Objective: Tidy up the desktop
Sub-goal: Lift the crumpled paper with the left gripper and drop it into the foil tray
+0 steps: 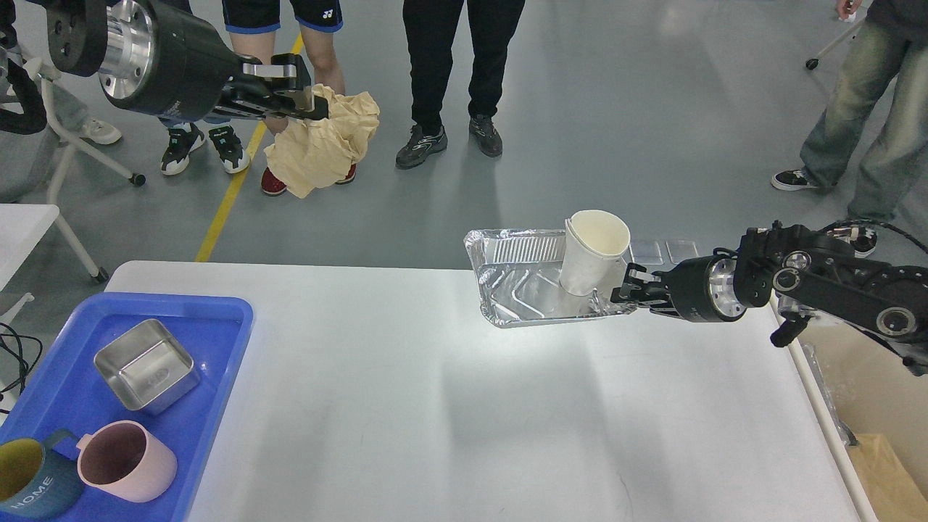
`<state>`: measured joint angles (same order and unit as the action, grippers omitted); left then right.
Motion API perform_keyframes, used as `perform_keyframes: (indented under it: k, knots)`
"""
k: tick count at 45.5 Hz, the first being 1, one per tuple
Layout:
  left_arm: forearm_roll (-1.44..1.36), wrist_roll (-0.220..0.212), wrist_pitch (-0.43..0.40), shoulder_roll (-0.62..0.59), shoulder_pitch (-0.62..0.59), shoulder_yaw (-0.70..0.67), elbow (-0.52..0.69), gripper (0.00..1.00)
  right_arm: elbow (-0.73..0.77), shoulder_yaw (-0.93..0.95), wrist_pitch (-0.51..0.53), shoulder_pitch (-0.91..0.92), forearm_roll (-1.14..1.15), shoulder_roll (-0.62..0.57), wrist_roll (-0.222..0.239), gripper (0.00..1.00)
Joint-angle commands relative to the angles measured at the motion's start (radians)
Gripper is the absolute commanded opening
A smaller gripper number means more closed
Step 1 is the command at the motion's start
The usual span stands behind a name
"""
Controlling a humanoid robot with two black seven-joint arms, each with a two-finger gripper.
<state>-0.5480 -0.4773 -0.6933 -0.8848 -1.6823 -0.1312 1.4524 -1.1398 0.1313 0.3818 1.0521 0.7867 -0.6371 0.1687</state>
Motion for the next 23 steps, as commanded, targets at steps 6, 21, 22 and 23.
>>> perform_keyframes:
  k: [6,21,22,23]
  knots:
    - [0.002,0.000,0.058,0.099,0.012,0.001,-0.009,0.02,-0.002,0.001,0.000,0.000,0.000,0.000,0.000,0.00]
    - [-0.017,0.000,0.178,0.403,0.114,0.021,-0.148,0.04,-0.006,0.001,0.000,-0.001,-0.001,-0.016,0.000,0.00]
    - [-0.017,0.000,0.178,0.403,0.115,0.021,-0.149,0.04,-0.006,0.001,0.000,-0.001,-0.001,-0.016,0.000,0.00]
    - [-0.030,0.002,0.193,0.467,0.146,0.021,-0.205,0.04,-0.009,0.001,0.000,0.000,-0.001,-0.015,0.000,0.00]
